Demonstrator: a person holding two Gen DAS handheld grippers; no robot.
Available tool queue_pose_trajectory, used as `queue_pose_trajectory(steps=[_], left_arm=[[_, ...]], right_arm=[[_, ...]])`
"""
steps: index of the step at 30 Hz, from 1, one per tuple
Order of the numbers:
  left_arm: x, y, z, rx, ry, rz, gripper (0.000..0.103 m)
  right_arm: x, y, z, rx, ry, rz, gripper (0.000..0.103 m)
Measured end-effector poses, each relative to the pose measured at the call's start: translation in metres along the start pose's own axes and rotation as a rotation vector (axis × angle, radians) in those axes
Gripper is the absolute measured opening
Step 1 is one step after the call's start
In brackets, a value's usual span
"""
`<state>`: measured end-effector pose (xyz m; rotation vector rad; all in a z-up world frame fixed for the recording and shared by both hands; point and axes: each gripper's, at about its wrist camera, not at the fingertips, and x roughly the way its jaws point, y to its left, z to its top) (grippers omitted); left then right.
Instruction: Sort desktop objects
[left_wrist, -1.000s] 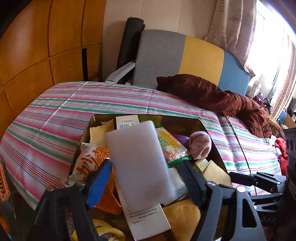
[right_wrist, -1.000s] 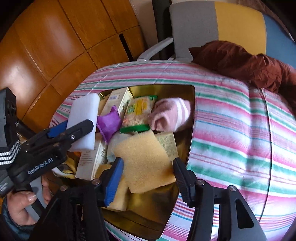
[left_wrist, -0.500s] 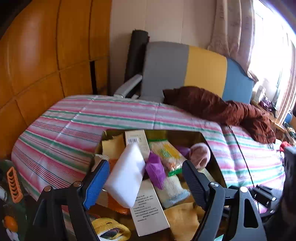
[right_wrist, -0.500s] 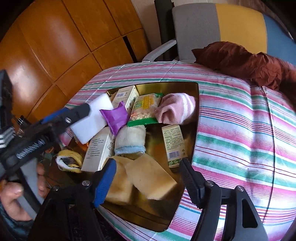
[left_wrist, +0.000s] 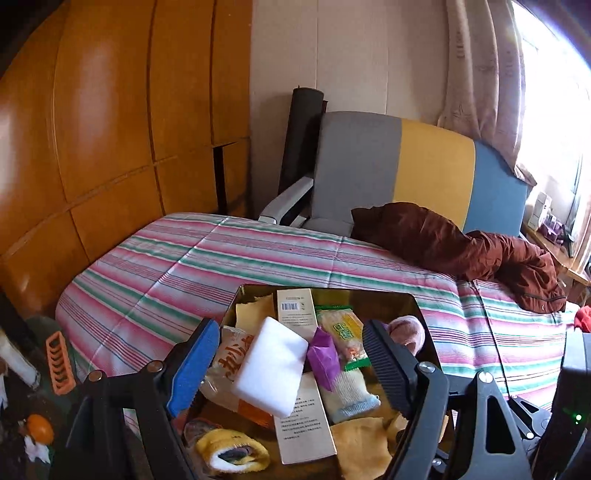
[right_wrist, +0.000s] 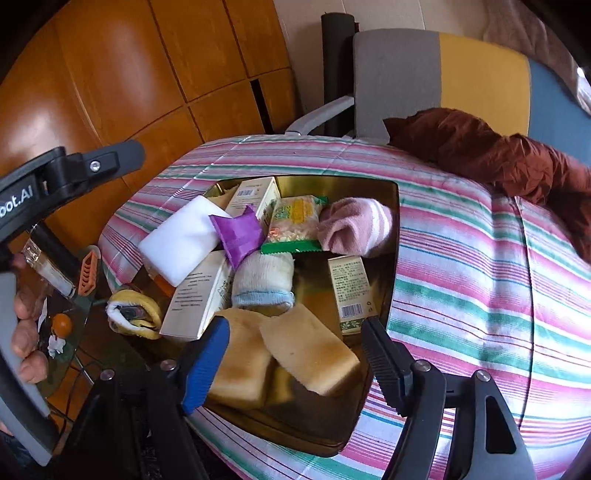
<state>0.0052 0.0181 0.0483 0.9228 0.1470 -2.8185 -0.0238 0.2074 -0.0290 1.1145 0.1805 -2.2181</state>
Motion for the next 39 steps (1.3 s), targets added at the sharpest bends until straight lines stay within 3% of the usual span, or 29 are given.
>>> queue_pose_trajectory(steps=[29,32,39], left_arm=[[0.025,0.003,-0.018,-0.002,0.086,-0.012,0.078],[0.024,0.001,-0.020,0.009,0.084,-0.016,0.062],[0.026,0.002,-0.019,0.019,0.088,-0.002,0.062]], right_arm=[[0.004,0.017,-0.001,-0.041,-0.027,-0.068,0.080],[0.004,0.017,-0.001,-0.040,-0.031,-0.070,0.080],[-0.010,0.011,0.001,-0.022,-0.107,-0.116,0.080]])
